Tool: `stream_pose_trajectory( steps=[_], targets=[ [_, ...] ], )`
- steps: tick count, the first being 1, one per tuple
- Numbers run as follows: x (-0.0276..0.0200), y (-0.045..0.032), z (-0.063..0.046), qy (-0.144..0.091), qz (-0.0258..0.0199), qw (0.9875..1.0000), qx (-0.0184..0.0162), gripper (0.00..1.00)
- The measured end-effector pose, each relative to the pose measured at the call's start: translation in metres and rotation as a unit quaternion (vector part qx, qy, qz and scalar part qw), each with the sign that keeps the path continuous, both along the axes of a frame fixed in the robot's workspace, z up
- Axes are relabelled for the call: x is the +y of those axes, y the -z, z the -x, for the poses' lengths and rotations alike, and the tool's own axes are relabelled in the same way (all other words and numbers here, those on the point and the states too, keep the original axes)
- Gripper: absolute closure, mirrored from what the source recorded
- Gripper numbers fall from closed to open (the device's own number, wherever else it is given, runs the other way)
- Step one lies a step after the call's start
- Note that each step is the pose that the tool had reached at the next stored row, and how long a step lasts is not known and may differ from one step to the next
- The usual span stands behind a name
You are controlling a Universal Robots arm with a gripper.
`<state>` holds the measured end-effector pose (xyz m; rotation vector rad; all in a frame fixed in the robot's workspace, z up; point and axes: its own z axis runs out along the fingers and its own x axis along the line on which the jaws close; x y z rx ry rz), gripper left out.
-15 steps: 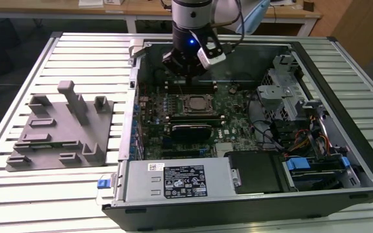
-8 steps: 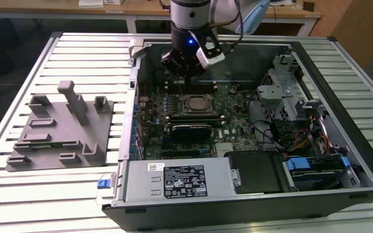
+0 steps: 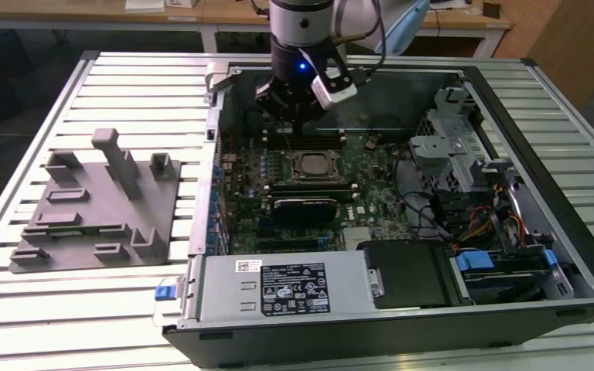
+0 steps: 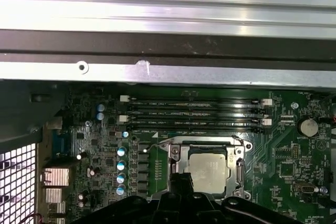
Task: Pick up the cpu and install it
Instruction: 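Install the first cpu locking lever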
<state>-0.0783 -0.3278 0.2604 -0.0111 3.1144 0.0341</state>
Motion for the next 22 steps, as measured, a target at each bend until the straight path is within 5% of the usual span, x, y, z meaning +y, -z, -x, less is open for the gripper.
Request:
stream_pose_trajectory(
  steps=[22],
  targets=[
    [0.0,0.0009,0.0091,-0.014,0.0,0.9999,0.0,0.89]
  ],
)
